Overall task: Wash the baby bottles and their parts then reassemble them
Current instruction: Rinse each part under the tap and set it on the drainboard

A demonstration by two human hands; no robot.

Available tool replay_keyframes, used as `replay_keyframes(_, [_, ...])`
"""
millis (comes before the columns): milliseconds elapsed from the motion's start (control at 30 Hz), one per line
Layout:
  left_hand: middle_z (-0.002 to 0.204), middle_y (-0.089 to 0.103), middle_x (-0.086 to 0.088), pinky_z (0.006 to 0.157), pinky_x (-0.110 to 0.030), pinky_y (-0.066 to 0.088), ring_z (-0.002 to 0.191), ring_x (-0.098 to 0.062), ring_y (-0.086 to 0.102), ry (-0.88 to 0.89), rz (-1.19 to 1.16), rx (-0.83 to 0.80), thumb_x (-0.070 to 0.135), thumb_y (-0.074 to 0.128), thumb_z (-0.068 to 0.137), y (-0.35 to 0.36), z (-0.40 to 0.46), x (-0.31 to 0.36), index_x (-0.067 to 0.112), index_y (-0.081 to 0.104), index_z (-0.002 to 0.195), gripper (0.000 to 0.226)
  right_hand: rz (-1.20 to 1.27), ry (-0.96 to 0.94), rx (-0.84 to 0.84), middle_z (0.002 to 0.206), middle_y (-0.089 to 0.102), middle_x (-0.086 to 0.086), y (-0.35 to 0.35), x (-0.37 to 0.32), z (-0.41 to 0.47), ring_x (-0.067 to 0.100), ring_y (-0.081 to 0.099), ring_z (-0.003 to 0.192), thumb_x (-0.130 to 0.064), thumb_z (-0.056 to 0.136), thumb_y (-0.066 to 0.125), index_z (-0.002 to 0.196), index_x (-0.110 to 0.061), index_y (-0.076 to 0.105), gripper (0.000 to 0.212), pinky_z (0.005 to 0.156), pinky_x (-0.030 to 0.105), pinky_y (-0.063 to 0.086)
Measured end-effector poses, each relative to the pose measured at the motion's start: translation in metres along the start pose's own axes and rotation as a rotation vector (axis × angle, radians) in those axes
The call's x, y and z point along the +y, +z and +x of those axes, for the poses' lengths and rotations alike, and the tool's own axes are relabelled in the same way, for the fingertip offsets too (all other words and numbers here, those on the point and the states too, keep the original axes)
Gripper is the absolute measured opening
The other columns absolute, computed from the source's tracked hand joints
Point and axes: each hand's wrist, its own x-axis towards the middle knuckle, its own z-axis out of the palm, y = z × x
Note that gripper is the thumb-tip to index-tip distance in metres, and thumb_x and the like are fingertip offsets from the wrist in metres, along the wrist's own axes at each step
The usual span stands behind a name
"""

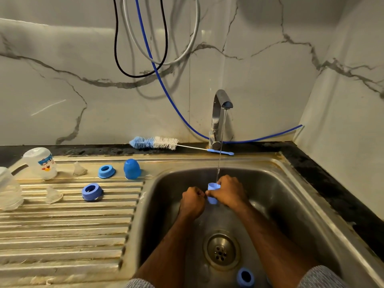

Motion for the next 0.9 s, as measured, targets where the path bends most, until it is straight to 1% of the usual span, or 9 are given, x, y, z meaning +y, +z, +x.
replay_keyframes(167, [0.104, 0.072, -0.009, 0.08, -0.028, 0.049, 0.098, -0.026, 0.066, -0.006, 0.013, 0.002, 0.008, 0.057, 0.09, 0.0, -0.001, 0.0, 0.014, 0.073, 0.092, 0.017, 0.062, -0.103, 0.055, 0.113, 0.067, -0.001, 0.001, 0.002, 0.001, 0.02, 0.064, 0.101, -0.035, 0.071, 0.088, 0.116, -0.025, 0.065, 0.051, 0.086, 0.036, 0.055])
replay_keyframes(267, [0.103, 0.073, -0.01, 0.084, -0.031, 0.052, 0.099, -0.027, 0.067, 0.002, 0.005, 0.005, 0.007, 0.06, 0.09, -0.001, -0.001, 0.0, 0.012, 0.073, 0.094, 0.015, 0.046, -0.128, -0.19, 0.107, 0.072, 0.004, 0.0, 0.006, -0.001, 0.02, 0.07, 0.093, -0.02, 0.074, 0.086, 0.112, -0.018, 0.071, 0.041, 0.077, 0.032, 0.058])
replay_keyframes(333, [0.101, 0.072, -0.009, 0.086, -0.033, 0.053, 0.098, -0.026, 0.066, 0.008, -0.008, 0.002, 0.006, 0.059, 0.09, -0.001, -0.001, -0.001, 0.013, 0.072, 0.092, 0.015, 0.027, -0.095, -0.254, 0.1, 0.072, 0.007, 0.001, 0.01, -0.003, 0.021, 0.072, 0.087, -0.022, 0.077, 0.085, 0.11, -0.01, 0.072, 0.037, 0.068, 0.028, 0.058])
replay_keyframes(433, [0.104, 0.071, -0.008, 0.087, -0.032, 0.051, 0.1, -0.026, 0.065, -0.005, -0.018, 0.008, 0.005, 0.056, 0.091, 0.0, -0.001, -0.001, 0.015, 0.071, 0.093, 0.018, 0.04, -0.04, -0.122, 0.105, 0.071, 0.005, 0.001, 0.017, -0.002, 0.021, 0.069, 0.094, -0.025, 0.078, 0.085, 0.108, -0.013, 0.069, 0.036, 0.081, 0.033, 0.058])
replay_keyframes(500, [0.103, 0.071, -0.008, 0.086, -0.032, 0.051, 0.099, -0.026, 0.066, -0.003, -0.017, 0.005, 0.007, 0.058, 0.092, 0.0, -0.002, 0.0, 0.015, 0.071, 0.093, 0.016, 0.079, -0.049, -0.162, 0.099, 0.073, 0.007, 0.002, 0.018, 0.001, 0.022, 0.072, 0.087, -0.026, 0.079, 0.085, 0.102, -0.012, 0.072, 0.03, 0.072, 0.029, 0.058])
replay_keyframes(600, [0.103, 0.072, -0.009, 0.088, -0.034, 0.052, 0.099, -0.027, 0.066, -0.001, -0.011, 0.004, 0.007, 0.058, 0.091, 0.0, -0.001, -0.001, 0.014, 0.072, 0.092, 0.015, 0.037, -0.061, -0.103, 0.107, 0.069, 0.002, 0.006, 0.019, 0.002, 0.02, 0.067, 0.097, -0.03, 0.076, 0.086, 0.109, -0.019, 0.068, 0.039, 0.087, 0.036, 0.057])
replay_keyframes(700, [0.103, 0.073, -0.009, 0.089, -0.036, 0.055, 0.098, -0.026, 0.067, -0.004, -0.012, 0.011, 0.01, 0.06, 0.091, -0.001, -0.002, 0.0, 0.013, 0.073, 0.094, 0.013, 0.054, -0.117, -0.129, 0.109, 0.07, 0.0, 0.008, 0.017, 0.007, 0.015, 0.065, 0.097, -0.031, 0.074, 0.087, 0.11, -0.021, 0.069, 0.042, 0.089, 0.035, 0.056])
replay_keyframes(833, [0.106, 0.072, -0.01, 0.089, -0.034, 0.053, 0.102, -0.028, 0.066, 0.002, -0.013, 0.004, 0.007, 0.057, 0.09, -0.004, -0.003, 0.001, 0.013, 0.073, 0.096, 0.019, 0.185, -0.208, -0.135, 0.14, 0.055, 0.005, 0.012, 0.018, 0.01, 0.021, 0.054, 0.124, -0.025, 0.087, 0.076, 0.142, -0.023, 0.053, 0.06, 0.105, 0.032, 0.043])
replay_keyframes(900, [0.106, 0.073, -0.011, 0.09, -0.034, 0.053, 0.102, -0.029, 0.066, 0.005, -0.02, 0.007, 0.009, 0.058, 0.091, -0.009, -0.008, 0.004, 0.014, 0.074, 0.095, 0.018, 0.23, -0.211, -0.136, 0.139, 0.052, 0.007, 0.015, 0.02, 0.007, 0.023, 0.053, 0.125, -0.025, 0.089, 0.074, 0.144, -0.022, 0.048, 0.06, 0.103, 0.031, 0.041])
